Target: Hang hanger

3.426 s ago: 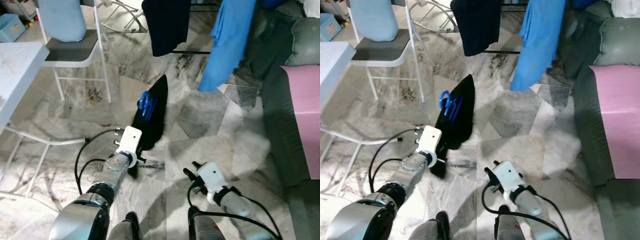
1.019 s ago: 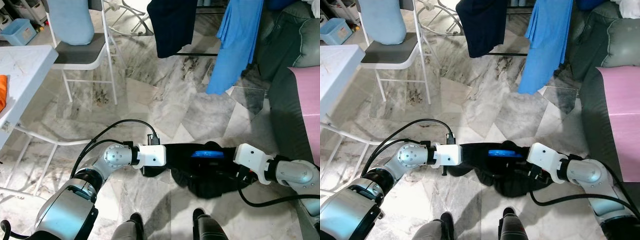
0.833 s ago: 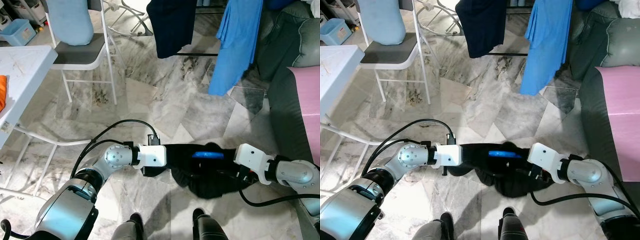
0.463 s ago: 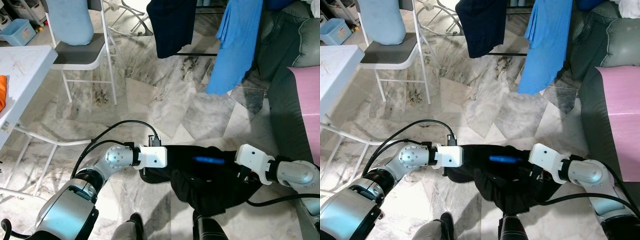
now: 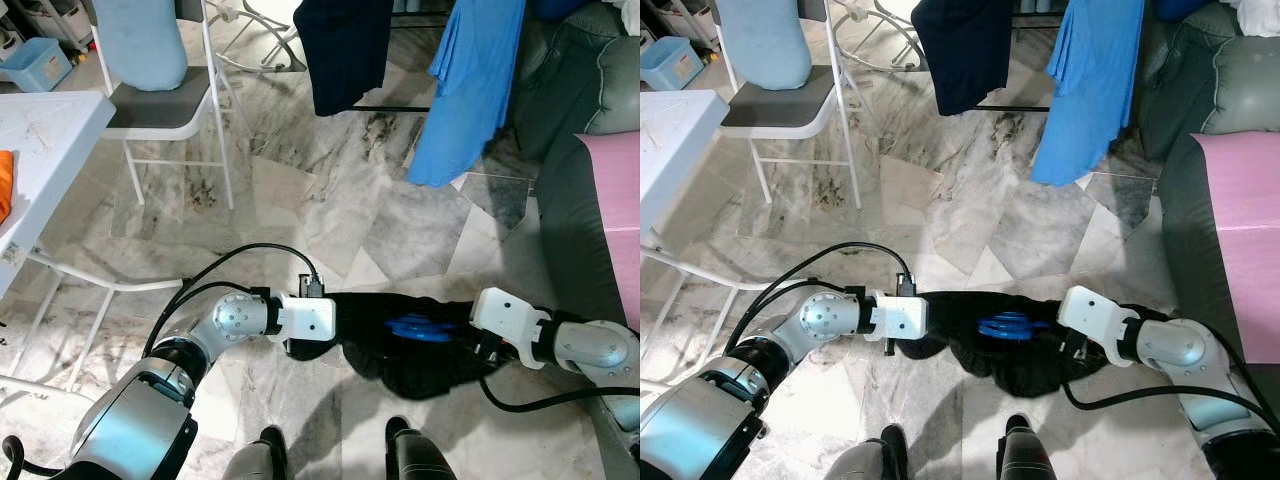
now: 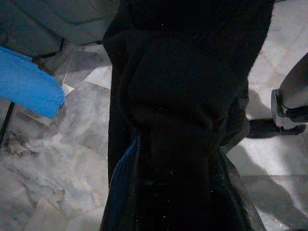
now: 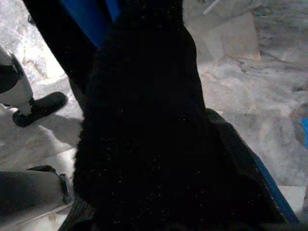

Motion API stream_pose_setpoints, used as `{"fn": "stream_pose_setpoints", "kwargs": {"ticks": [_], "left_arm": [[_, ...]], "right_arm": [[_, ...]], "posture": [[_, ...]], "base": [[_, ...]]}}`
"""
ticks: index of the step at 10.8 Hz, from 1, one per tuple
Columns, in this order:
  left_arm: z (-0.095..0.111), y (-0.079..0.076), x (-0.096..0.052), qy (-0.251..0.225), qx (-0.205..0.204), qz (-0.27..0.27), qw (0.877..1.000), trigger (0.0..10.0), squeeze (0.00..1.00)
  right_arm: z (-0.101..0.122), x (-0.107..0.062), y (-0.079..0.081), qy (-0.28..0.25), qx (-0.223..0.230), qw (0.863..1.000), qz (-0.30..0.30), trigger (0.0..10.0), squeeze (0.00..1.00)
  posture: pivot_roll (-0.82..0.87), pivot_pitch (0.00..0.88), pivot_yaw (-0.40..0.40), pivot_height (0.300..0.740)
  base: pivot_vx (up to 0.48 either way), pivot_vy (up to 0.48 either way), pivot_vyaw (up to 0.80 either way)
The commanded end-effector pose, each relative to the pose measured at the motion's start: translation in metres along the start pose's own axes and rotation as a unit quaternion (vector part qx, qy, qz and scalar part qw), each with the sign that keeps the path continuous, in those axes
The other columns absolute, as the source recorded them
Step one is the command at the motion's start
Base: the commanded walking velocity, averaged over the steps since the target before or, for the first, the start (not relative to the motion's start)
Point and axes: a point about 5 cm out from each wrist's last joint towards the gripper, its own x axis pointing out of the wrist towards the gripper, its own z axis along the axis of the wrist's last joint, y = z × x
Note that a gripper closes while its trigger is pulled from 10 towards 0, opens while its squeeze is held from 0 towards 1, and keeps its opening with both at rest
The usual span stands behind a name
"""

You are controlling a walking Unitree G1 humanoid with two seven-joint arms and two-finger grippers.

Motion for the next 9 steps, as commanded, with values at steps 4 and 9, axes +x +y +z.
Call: {"fn": "stream_pose_setpoints", "kwargs": {"ticks": [4, 9], "left_arm": [[-0.009, 0.003, -0.001, 0.031, -0.021, 0.081, 0.996, 4.3, 0.00], [-0.014, 0.004, -0.001, 0.048, -0.048, 0.183, 0.981, 10.0, 1.00]], "right_arm": [[-0.003, 0.024, 0.024, -0.010, 0.033, 0.997, -0.067, 0.0, 0.00], [-0.006, 0.053, 0.050, -0.044, 0.215, 0.953, -0.208, 0.0, 0.00]], "posture": [[-0.26, 0.235, 0.136, 0.740], [-0.26, 0.242, 0.141, 0.740]], "base": [[0.000, 0.000, 0.00], [0.000, 0.000, 0.00]]}}
